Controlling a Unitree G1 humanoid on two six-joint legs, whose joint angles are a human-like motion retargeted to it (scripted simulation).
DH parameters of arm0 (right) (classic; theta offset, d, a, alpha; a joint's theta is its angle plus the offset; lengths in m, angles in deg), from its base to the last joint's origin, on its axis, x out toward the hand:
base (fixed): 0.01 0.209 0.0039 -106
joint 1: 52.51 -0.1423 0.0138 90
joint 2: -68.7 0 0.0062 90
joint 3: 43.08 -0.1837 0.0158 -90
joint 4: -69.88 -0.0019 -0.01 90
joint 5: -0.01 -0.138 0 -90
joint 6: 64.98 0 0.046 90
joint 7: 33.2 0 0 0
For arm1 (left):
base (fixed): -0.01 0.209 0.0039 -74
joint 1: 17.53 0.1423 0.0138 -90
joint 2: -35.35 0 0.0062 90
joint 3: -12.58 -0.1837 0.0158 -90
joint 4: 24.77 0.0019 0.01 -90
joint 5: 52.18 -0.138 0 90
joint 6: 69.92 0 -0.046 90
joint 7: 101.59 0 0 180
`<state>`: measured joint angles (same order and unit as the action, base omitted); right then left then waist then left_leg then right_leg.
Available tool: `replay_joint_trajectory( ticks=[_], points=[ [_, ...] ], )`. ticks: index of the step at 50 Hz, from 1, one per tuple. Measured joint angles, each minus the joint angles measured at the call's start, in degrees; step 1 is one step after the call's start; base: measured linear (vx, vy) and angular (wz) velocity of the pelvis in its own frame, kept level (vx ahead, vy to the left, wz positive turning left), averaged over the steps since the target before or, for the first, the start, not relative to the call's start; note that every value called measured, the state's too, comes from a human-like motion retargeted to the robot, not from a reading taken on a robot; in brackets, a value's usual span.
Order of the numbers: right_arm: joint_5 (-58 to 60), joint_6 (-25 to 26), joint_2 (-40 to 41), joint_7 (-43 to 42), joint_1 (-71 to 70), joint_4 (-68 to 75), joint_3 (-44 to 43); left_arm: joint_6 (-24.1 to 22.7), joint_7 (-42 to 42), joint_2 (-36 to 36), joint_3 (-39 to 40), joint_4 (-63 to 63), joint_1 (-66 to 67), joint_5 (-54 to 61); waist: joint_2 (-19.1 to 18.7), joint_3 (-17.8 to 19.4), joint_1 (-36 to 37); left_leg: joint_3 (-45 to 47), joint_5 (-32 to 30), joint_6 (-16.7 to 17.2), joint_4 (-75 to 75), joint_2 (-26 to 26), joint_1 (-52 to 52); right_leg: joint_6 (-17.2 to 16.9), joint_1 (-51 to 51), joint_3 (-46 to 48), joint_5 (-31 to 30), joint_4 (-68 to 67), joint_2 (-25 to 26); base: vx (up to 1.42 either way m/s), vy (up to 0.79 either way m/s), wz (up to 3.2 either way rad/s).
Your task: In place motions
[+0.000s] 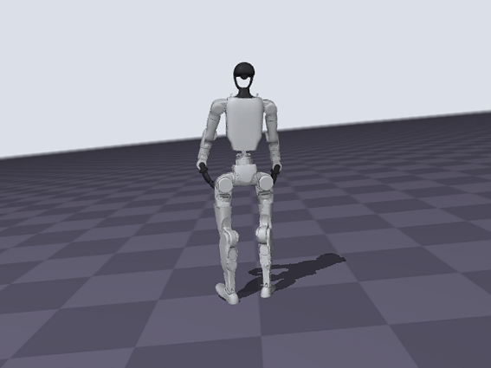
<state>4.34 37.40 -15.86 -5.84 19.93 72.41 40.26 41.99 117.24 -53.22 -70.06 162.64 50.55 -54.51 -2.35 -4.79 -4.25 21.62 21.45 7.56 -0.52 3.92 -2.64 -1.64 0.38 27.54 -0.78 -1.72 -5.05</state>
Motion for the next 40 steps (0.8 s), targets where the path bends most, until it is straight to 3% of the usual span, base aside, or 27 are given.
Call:
replay_joint_trajectory(
  ticks=[3, 7, 15, 21, 25, 28, 30, 40],
  points=[
    [-1.4, -0.9, 0.0, 2.1, -11.5, -6.0, -2.1, -2.5, 1.3, -4.1, 0.0, 0.0, -13.9, -1.1, 0.3, -1.5, 0.1, 0.0, -0.2, -0.1, 0.0, 0.1, 0.1, 0.1, 0.2, 0.0, -0.1, -0.2, 0.1, -0.10, -0.02, -0.01],
    [-7.0, -2.8, -2.2, 2.2, -27.0, -13.4, -1.5, -4.8, -3.6, -7.6, -1.0, -2.8, -31.6, 3.3, -0.4, -4.4, 0.3, 0.0, 0.0, -0.1, -0.2, 0.5, 1.4, 0.0, 1.4, 0.1, 0.0, -0.2, 0.4, 0.00, 0.00, 0.00],
    [-26.8, -6.1, -15.3, -3.1, -54.4, -25.3, 15.0, -11.5, -12.4, -15.2, -10.0, -13.1, -59.7, 22.4, -2.7, -11.9, 1.7, 0.0, 0.5, 0.1, -0.2, 0.7, 6.7, -0.3, 6.7, 0.0, 0.7, -0.2, 0.7, 0.08, 0.09, 0.01],
    [-39.5, -11.8, -26.8, -11.4, -75.4, -31.1, 29.4, -17.3, -22.5, -24.0, -18.7, -20.4, -74.4, 31.4, -3.9, -14.7, 2.5, 0.8, 0.9, 0.3, 0.1, 0.9, 8.7, -0.6, 9.5, -1.2, 1.1, -0.4, 0.7, 0.10, 0.04, -0.14],
    [-42.8, -18.8, -33.1, -18.8, -87.0, -34.9, 35.8, -23.8, -36.2, -27.9, -21.7, -25.8, -81.6, 36.9, -4.0, -16.5, 2.9, 1.6, 1.1, 0.5, 0.3, 0.9, 10.1, -0.8, 11.5, -1.9, 1.3, -0.5, 0.7, 0.05, -0.04, -0.10],
    [-43.6, -23.0, -36.3, -22.8, -94.3, -36.8, 39.0, -33.4, -43.5, -30.2, -22.6, -28.8, -85.4, 39.8, -4.3, -17.0, 3.3, 1.8, 1.4, 0.6, 0.5, 0.7, 11.0, -0.9, 12.5, -2.0, 1.5, -0.4, 0.5, -0.09, 0.05, 0.01],
    [-44.4, -24.6, -37.9, -24.5, -98.2, -37.5, 41.0, -37.0, -46.0, -31.2, -23.0, -29.3, -87.3, 42.4, -4.6, -17.1, 3.9, 1.7, 1.5, 0.7, 0.5, 0.5, 11.0, -0.9, 12.6, -1.8, 1.7, -0.4, 0.4, -0.02, 0.09, 0.08],
    [-49.8, -27.0, -40.7, -26.9, -101.9, -36.3, 41.1, -37.1, -42.2, -31.3, -23.1, -29.1, -89.5, 47.0, -4.5, -15.7, 5.2, 0.4, 1.3, 0.5, 0.4, 0.5, 10.2, -1.0, 10.8, -0.4, 2.1, -0.1, 0.6, 0.00, 0.00, 0.06]
  ],
)
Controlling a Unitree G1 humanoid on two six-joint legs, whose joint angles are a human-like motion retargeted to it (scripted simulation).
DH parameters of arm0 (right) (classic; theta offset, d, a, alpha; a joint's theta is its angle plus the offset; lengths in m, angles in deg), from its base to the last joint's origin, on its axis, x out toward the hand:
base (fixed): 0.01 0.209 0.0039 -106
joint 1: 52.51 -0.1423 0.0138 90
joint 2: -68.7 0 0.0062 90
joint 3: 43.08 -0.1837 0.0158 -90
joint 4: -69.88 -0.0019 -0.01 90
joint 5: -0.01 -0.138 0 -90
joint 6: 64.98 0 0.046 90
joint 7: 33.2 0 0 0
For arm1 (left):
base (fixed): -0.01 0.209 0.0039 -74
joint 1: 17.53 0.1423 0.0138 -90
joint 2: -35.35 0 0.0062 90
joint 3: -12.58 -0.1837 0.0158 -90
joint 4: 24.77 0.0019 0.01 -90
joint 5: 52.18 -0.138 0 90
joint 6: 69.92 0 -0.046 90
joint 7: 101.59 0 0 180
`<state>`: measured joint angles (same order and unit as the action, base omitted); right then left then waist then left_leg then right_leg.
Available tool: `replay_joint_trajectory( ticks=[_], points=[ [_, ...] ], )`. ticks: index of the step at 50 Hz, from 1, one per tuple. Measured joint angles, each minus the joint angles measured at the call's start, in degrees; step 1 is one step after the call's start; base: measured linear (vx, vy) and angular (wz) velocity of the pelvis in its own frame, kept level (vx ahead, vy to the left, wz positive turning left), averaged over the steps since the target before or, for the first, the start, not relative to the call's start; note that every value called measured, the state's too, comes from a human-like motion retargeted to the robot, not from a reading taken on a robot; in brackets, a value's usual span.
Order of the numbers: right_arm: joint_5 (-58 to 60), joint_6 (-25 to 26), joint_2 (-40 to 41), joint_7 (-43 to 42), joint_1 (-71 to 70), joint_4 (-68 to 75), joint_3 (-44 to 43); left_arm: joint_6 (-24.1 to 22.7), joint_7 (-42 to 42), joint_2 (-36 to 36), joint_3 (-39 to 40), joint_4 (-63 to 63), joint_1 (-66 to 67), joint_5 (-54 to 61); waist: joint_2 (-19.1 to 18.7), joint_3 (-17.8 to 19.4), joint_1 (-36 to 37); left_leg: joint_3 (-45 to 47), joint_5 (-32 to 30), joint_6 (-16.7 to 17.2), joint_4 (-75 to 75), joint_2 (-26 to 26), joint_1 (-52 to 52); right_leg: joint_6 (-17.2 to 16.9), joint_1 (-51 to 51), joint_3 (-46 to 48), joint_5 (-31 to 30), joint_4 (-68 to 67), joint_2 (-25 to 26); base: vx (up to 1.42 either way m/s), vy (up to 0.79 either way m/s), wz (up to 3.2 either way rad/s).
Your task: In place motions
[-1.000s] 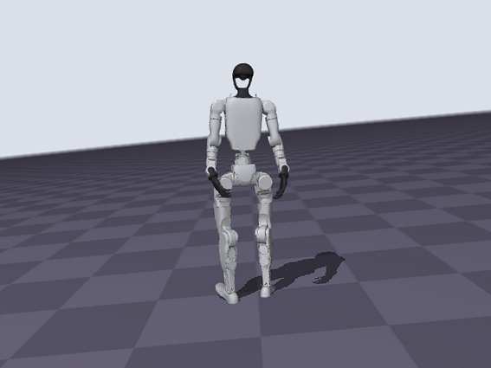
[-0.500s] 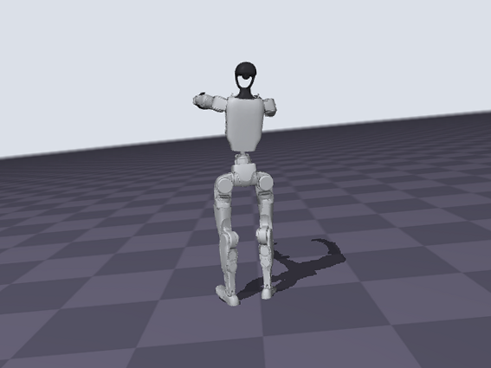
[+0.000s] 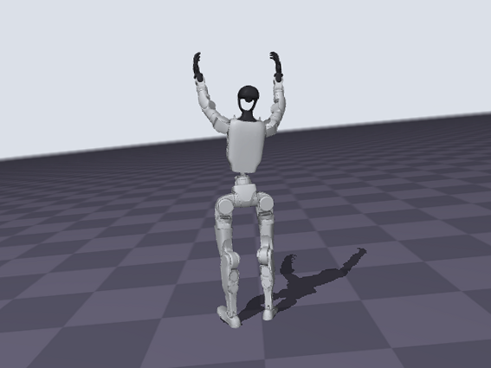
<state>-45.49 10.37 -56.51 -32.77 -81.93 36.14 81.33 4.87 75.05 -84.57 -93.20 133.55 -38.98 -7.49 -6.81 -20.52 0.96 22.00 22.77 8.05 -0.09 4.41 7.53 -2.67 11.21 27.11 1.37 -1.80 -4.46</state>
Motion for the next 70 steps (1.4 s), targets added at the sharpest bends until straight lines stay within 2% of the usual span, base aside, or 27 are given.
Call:
replay_joint_trajectory(
  ticks=[21, 31, 35, 41, 43, 46, 50, 53, 55, 57, 59, 63, 67, 70],
  points=[
    [0.7, -1.5, 0.5, -1.2, 3.3, 1.7, 1.8, -0.1, 0.1, 1.8, 0.2, 1.3, 3.2, -1.9, 0.2, -1.7, 1.1, -0.7, -1.2, -0.4, 0.1, -0.1, 0.1, 0.1, -0.2, 0.5, 0.2, 0.1, 0.2, 0.00, 0.00, 0.00],
    [9.7, 0.0, 3.3, 0.3, 13.5, 6.5, 1.8, 1.3, 1.7, 4.7, 1.3, 3.2, 12.2, -12.0, 0.6, -2.3, 1.0, -0.5, -1.5, -0.7, 0.0, -0.3, -1.1, 0.4, -1.1, 0.1, 0.0, 0.0, 0.3, 0.00, 0.00, 0.00],
    [18.4, 3.0, 6.3, 2.1, 26.4, 7.3, -3.1, 1.8, 1.5, 7.6, 3.8, 2.6, 21.9, -19.7, 0.7, -2.8, 0.5, -0.5, -1.6, -0.7, 0.1, -0.5, -2.3, 0.6, -2.4, 0.1, -0.1, 0.0, 0.2, 0.01, 0.01, 0.00],
    [42.7, 8.1, 16.6, 7.2, 58.2, 0.9, -20.1, 4.7, 6.0, 12.6, 8.2, -5.6, 45.5, -37.3, 1.6, -0.1, -1.6, -1.2, -1.8, -1.0, 0.2, -0.8, -5.9, 0.9, -6.2, 0.9, -0.2, 0.1, 0.3, -0.01, -0.04, 0.05],
    [49.8, 9.0, 21.1, 11.1, 67.5, 1.4, -25.0, 6.6, 12.8, 14.1, 9.0, -9.5, 55.0, -40.6, 2.2, 1.6, -2.6, -1.5, -1.8, -1.1, 0.1, -1.0, -6.9, 1.0, -7.4, 1.3, -0.1, 0.0, 0.2, -0.05, -0.13, 0.13],
    [59.2, 10.4, 28.4, 16.0, 78.6, 8.1, -30.2, 9.2, 27.8, 18.4, 10.5, -10.7, 69.1, -44.6, 3.0, 3.9, -3.7, -1.7, -1.9, -1.1, 0.1, -1.4, -7.7, 1.0, -8.3, 1.5, -0.1, 0.0, -0.2, -0.03, -0.08, 0.08],
    [68.7, 17.1, 35.4, 22.8, 89.5, 24.7, -33.6, 16.4, 43.1, 26.6, 12.2, -1.4, 84.3, -51.2, 3.7, 6.3, -3.9, -1.7, -1.9, -1.1, 0.2, -1.7, -8.1, 1.0, -8.5, 1.5, -0.3, 0.1, -0.6, -0.03, -0.01, 0.01],
    [72.5, 21.5, 37.5, 26.4, 97.4, 34.5, -32.3, 19.6, 50.3, 30.8, 15.3, 8.1, 92.6, -55.0, 4.6, 9.9, -4.4, -1.9, -2.0, -1.1, 0.2, -2.0, -9.2, 1.0, -9.8, 1.7, -0.3, 0.1, -0.9, -0.02, -0.05, 0.03],
    [74.0, 23.4, 38.7, 26.4, 102.0, 38.8, -30.7, 21.3, 50.1, 32.8, 18.0, 14.5, 97.1, -53.2, 5.3, 13.0, -4.9, -1.7, -2.2, -1.1, 0.2, -2.0, -10.4, 1.0, -11.3, 1.8, -0.3, 0.1, -1.0, -0.02, -0.09, -0.02],
    [75.8, 24.3, 39.9, 25.4, 107.0, 40.1, -29.9, 22.9, 46.0, 34.6, 20.7, 21.9, 99.7, -48.3, 5.7, 15.6, -5.1, -1.6, -2.3, -1.1, 0.2, -2.0, -11.4, 1.1, -12.4, 1.7, -0.4, 0.2, -1.0, 0.04, -0.05, -0.05],
    [76.5, 23.9, 40.7, 24.4, 112.3, 39.2, -29.6, 25.0, 42.3, 35.9, 22.5, 27.7, 101.9, -42.7, 5.7, 16.7, -5.2, -1.5, -2.4, -1.1, 0.3, -1.9, -11.5, 1.1, -12.4, 1.6, -0.4, 0.3, -0.9, 0.00, 0.00, 0.00],
    [73.4, 22.3, 41.4, 22.4, 120.8, 37.7, -29.7, 29.0, 38.5, 38.8, 22.7, 29.1, 111.0, -36.0, 5.1, 16.1, -6.1, -1.0, -2.4, -1.0, 0.4, -1.7, -10.4, 0.9, -10.9, 1.0, -0.6, 0.3, -0.7, 0.04, -0.01, -0.06],
    [64.6, 20.6, 41.0, 20.0, 126.2, 38.7, -31.7, 27.7, 37.9, 42.4, 21.2, 29.1, 119.9, -40.0, 4.1, 15.0, -7.3, -0.6, -2.3, -1.0, 0.4, -1.3, -9.8, 0.9, -9.8, 0.3, -0.7, 0.2, -0.4, 0.08, 0.00, -0.15],
    [58.2, 19.3, 40.7, 19.2, 128.4, 38.9, -33.6, 26.9, 35.9, 44.9, 22.1, 29.1, 123.5, -44.8, 4.0, 15.5, -7.7, -1.0, -2.0, -1.2, 0.5, -1.4, -10.1, 0.8, -10.0, 0.5, -0.6, 0.1, -0.2, 0.00, -0.01, 0.15]
  ],
)
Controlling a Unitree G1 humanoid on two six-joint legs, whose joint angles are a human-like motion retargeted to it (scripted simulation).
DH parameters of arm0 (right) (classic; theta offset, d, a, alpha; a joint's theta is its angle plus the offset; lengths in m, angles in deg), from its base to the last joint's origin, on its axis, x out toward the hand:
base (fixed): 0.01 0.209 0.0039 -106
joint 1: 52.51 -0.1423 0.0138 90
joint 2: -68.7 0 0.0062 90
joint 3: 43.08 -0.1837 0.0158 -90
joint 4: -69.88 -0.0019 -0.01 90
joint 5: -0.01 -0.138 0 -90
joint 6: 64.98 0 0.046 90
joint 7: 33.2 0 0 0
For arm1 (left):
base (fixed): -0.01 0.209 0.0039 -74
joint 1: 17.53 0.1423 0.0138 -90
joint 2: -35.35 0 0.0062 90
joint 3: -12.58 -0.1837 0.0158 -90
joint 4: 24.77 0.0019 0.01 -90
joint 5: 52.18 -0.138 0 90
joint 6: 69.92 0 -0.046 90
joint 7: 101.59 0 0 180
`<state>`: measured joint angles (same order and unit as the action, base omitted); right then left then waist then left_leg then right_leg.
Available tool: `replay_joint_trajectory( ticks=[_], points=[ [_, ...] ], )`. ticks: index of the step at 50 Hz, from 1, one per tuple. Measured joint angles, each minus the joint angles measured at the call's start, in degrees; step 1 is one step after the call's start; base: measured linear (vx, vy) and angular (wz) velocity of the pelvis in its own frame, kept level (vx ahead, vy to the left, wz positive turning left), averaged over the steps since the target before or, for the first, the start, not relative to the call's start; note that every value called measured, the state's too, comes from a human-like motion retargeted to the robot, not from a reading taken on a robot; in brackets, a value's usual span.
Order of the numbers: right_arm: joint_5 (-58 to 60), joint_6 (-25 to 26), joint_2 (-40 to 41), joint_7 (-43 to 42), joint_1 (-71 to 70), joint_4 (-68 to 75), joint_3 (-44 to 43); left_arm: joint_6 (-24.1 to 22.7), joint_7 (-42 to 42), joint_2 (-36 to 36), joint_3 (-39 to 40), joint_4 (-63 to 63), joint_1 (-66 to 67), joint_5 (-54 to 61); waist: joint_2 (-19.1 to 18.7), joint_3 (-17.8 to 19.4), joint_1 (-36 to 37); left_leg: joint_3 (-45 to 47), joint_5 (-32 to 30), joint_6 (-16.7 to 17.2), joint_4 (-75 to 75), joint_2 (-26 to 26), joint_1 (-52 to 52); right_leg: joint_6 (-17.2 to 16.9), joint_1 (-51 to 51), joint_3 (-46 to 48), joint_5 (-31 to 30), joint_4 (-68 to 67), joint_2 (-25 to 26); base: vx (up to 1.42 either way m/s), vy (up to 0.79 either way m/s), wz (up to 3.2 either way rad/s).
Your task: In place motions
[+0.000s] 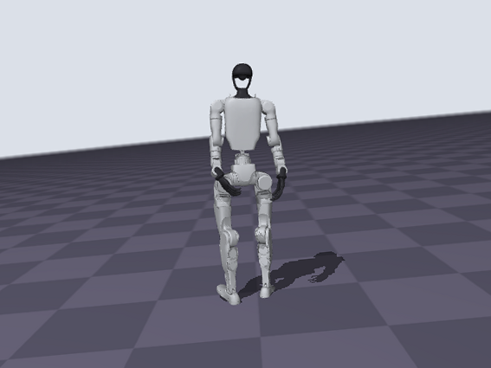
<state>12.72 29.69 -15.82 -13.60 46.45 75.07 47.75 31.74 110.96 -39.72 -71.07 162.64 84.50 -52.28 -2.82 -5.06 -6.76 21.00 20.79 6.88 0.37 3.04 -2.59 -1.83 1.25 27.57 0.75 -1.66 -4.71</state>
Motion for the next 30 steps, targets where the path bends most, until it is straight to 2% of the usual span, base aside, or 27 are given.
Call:
replay_joint_trajectory(
  ticks=[4, 8, 13, 16, 18, 20, 23, 27, 30],
  points=[
    [-1.5, -0.8, -0.3, -0.4, 1.6, -0.7, 0.2, -0.4, -1.7, 2.5, 3.7, 0.0, 1.0, 1.6, 0.9, 0.4, -1.0, -1.2, -0.1, 0.5, -1.2, 0.4, 0.9, -0.2, -0.6, 1.3, 0.2, 0.0, -0.7, 0.01, -0.02, 0.18],
    [1.4, -0.4, -0.7, 0.9, 1.5, -1.6, 1.7, 0.9, -0.4, 2.5, 5.7, -1.4, -0.1, 6.7, 1.7, 1.7, 8.7, 7.3, -1.9, -0.8, -0.8, 0.9, 1.0, 0.5, 0.2, -7.6, -1.0, 0.1, 1.0, 0.02, -0.01, -1.69],
    [2.8, 0.3, -0.8, 1.2, -1.8, -1.2, 2.5, 0.7, -4.0, -0.5, 0.7, -1.8, -3.5, 6.2, 0.8, 1.4, 2.4, 0.9, -0.6, 0.2, -0.4, 0.6, 0.1, 0.1, -0.5, -0.6, -0.4, 0.0, 0.0, -0.06, 0.00, 1.01],
    [-0.5, -0.3, 0.0, -3.9, -5.8, -0.1, 4.1, -0.3, -7.5, -2.1, -2.9, -0.2, -7.0, 4.6, 0.5, 1.6, 1.5, 0.8, -0.9, 0.2, -0.4, 0.9, 0.3, 0.1, -0.4, -0.3, -0.6, 0.1, 0.1, -0.14, -0.01, 0.13],
    [-4.1, -1.3, 0.8, -6.5, -9.0, 0.3, 4.4, 0.9, -6.8, -3.5, -4.9, 0.0, -10.1, 4.5, 0.5, 1.3, 1.2, 0.8, -1.0, 0.2, -0.5, 0.9, 0.5, 0.2, -0.3, -0.1, -0.7, 0.2, 0.1, -0.12, -0.02, 0.03],
    [-7.8, -2.4, 1.3, -5.9, -13.7, 0.8, 3.2, 4.0, -2.5, -5.2, -4.9, 0.0, -15.2, 5.0, 0.7, 0.6, 1.2, 0.6, -1.2, 0.2, -0.6, 0.9, 0.8, 0.2, -0.2, 0.1, -0.7, 0.2, 0.0, -0.04, -0.01, 0.04],
    [-11.6, -1.3, 0.6, -2.5, -22.9, 0.1, -2.1, 5.7, 4.6, -8.4, -0.6, 0.0, -25.9, 4.9, 0.6, -2.1, 1.6, 0.3, -1.3, 0.1, -0.7, 0.8, 1.3, 0.2, 0.1, 0.4, -0.7, 0.3, 0.0, 0.02, 0.00, 0.04],
    [-18.9, 0.5, -4.0, 1.2, -41.0, -3.2, -9.8, 3.5, 6.0, -15.6, 1.6, -0.2, -45.5, 6.5, 0.1, -5.5, 2.0, 0.2, -1.6, 0.0, -0.7, 0.7, 1.6, 0.3, 0.3, 0.6, -0.7, 0.3, 0.1, -0.08, 0.10, 0.05],
    [-26.6, 0.5, -9.0, 2.1, -55.0, -9.7, -8.7, 1.1, 2.4, -19.6, 1.6, -3.3, -60.5, 8.3, -0.6, -8.5, 2.4, 0.0, -1.8, -0.1, -0.8, 0.8, 2.7, 0.2, 1.1, 0.8, -0.6, 0.4, 0.2, 0.09, 0.06, 0.06]
  ],
)
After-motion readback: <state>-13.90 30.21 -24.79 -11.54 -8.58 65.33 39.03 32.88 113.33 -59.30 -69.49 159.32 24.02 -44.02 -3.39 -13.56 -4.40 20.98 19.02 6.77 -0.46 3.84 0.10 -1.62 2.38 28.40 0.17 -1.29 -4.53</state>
